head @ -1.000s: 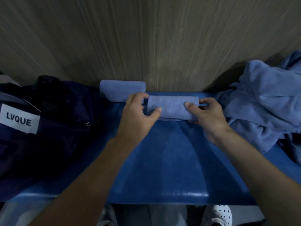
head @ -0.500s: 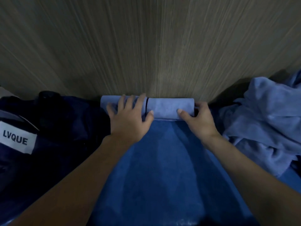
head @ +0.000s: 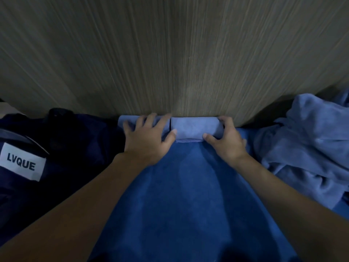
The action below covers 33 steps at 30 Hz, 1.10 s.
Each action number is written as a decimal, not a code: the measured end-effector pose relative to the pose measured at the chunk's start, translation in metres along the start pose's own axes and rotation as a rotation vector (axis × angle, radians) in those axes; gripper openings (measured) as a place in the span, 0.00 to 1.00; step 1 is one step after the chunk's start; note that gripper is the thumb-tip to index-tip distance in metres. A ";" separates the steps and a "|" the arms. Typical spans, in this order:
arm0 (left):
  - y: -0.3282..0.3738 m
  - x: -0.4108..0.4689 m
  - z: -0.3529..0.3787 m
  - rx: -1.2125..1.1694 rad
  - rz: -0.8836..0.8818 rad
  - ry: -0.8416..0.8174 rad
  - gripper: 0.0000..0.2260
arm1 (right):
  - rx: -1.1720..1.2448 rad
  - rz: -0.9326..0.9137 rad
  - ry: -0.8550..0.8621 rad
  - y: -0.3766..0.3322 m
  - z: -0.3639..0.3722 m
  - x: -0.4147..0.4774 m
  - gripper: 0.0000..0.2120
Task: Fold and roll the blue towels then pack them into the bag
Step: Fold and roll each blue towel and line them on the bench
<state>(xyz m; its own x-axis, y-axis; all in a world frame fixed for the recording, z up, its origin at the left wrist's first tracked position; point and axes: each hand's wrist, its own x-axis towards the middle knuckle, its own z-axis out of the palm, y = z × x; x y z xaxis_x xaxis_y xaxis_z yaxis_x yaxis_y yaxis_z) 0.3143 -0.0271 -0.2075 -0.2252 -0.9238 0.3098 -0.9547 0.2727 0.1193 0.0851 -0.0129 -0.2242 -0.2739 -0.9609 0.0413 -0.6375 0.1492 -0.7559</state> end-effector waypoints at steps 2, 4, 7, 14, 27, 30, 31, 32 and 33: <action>0.009 0.001 0.002 -0.001 0.023 0.010 0.24 | 0.049 -0.007 0.019 -0.002 -0.002 -0.002 0.27; 0.013 0.003 0.006 -0.007 0.011 0.002 0.21 | 0.098 -0.015 0.063 -0.003 -0.002 -0.004 0.23; 0.009 0.005 0.010 0.027 0.014 -0.040 0.19 | 0.044 -0.033 0.079 0.004 0.001 -0.002 0.21; 0.029 0.014 -0.018 0.025 0.009 -0.057 0.19 | 0.039 -0.085 -0.004 -0.009 -0.020 -0.009 0.23; 0.253 0.034 -0.089 -0.238 0.490 -0.019 0.16 | -0.395 -0.272 0.408 0.019 -0.221 -0.073 0.09; 0.279 0.031 -0.077 -0.171 0.506 -0.125 0.21 | -0.461 -0.106 0.383 0.042 -0.245 -0.083 0.14; 0.283 0.029 -0.072 -0.152 0.500 -0.126 0.19 | -0.456 -0.084 0.364 0.047 -0.251 -0.085 0.16; 0.286 0.028 -0.069 -0.149 0.496 -0.103 0.15 | -0.442 -0.072 0.351 0.051 -0.256 -0.087 0.16; 0.288 0.028 -0.067 -0.171 0.489 -0.070 0.10 | -0.424 -0.060 0.338 0.054 -0.259 -0.088 0.17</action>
<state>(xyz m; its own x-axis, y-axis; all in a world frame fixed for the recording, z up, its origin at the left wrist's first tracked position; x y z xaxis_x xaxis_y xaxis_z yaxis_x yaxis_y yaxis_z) 0.0464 0.0441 -0.1011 -0.6551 -0.6916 0.3043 -0.6904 0.7115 0.1306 -0.1120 0.1404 -0.0993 -0.3995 -0.8525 0.3370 -0.8747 0.2444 -0.4186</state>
